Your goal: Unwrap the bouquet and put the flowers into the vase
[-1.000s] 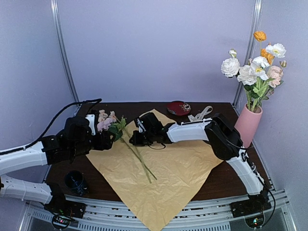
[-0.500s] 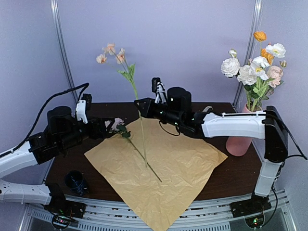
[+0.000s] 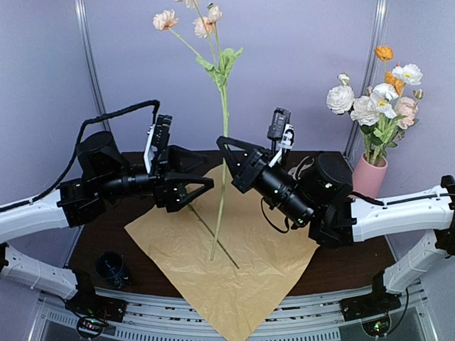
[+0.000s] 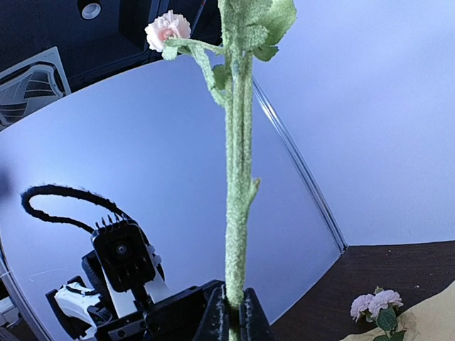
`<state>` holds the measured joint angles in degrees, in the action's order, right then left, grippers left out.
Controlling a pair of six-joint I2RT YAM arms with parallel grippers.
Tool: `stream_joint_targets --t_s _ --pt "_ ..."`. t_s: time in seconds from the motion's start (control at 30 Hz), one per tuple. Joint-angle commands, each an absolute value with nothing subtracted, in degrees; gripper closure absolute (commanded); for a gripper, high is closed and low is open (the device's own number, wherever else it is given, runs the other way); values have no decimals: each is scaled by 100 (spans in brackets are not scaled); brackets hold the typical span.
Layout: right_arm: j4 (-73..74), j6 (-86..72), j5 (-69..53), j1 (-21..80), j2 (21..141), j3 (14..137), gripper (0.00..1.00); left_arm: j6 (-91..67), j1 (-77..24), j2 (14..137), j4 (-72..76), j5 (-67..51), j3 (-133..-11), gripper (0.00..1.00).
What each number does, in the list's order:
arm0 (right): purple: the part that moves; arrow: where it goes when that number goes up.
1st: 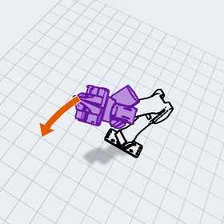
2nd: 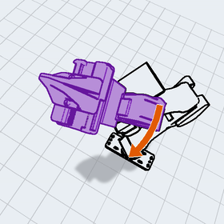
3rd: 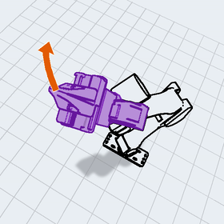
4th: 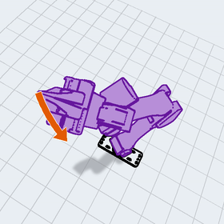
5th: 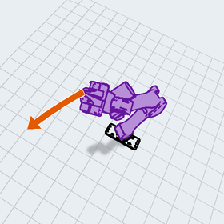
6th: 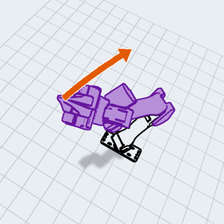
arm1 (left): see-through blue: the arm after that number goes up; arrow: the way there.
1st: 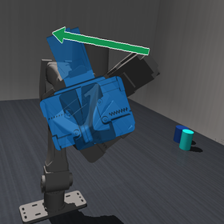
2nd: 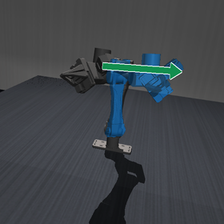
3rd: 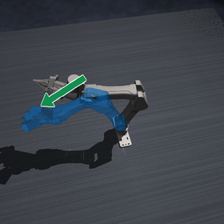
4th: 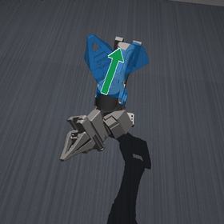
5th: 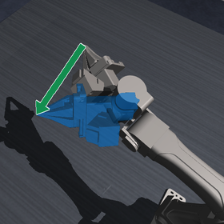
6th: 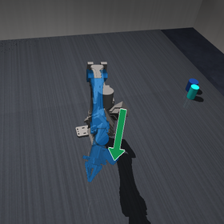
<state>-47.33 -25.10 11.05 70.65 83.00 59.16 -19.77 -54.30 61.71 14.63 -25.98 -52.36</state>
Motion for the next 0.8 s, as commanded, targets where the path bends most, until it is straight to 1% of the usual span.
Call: stream_joint_targets --t_s 0.0,0.17,0.33,0.5,0.57,0.6,0.63,0.7,0.73,0.77 --pt "-5212 -2073 1815 7335 7882 5637 100 -1661 -5703 6769 1651 -3394 -5676 14" --pt "-5311 -1842 2089 7559 7567 5361 100 -1639 -5839 7151 1670 -3509 -5852 29" --pt "-5334 -1748 2140 7611 7374 5226 100 -1616 -5995 7498 1546 -3809 -6092 36" --pt "-5168 -1669 2083 7636 7269 5216 100 -1503 -6196 7686 1542 -3640 -6244 51" --pt "-5101 -1664 2092 7631 7223 5196 100 -1494 -6230 7770 1547 -3651 -6294 60" --pt "-5054 -1662 2092 7632 7186 5188 100 -1494 -6243 7816 1547 -3674 -6327 66" --pt "-5008 -1669 2087 7634 7146 5177 100 -1490 -6248 7861 1547 -3698 -6371 75" --pt "-4822 -1687 2049 7637 7014 5189 100 -1494 -6258 7923 1507 -3643 -6412 97" --pt "-4564 -1683 2014 7634 6957 5240 98 -1492 -6265 7939 1458 -3578 -6430 100" --pt "-4192 -1680 2021 7637 6847 5343 90 -1471 -6265 7945 1405 -3535 -6440 100"
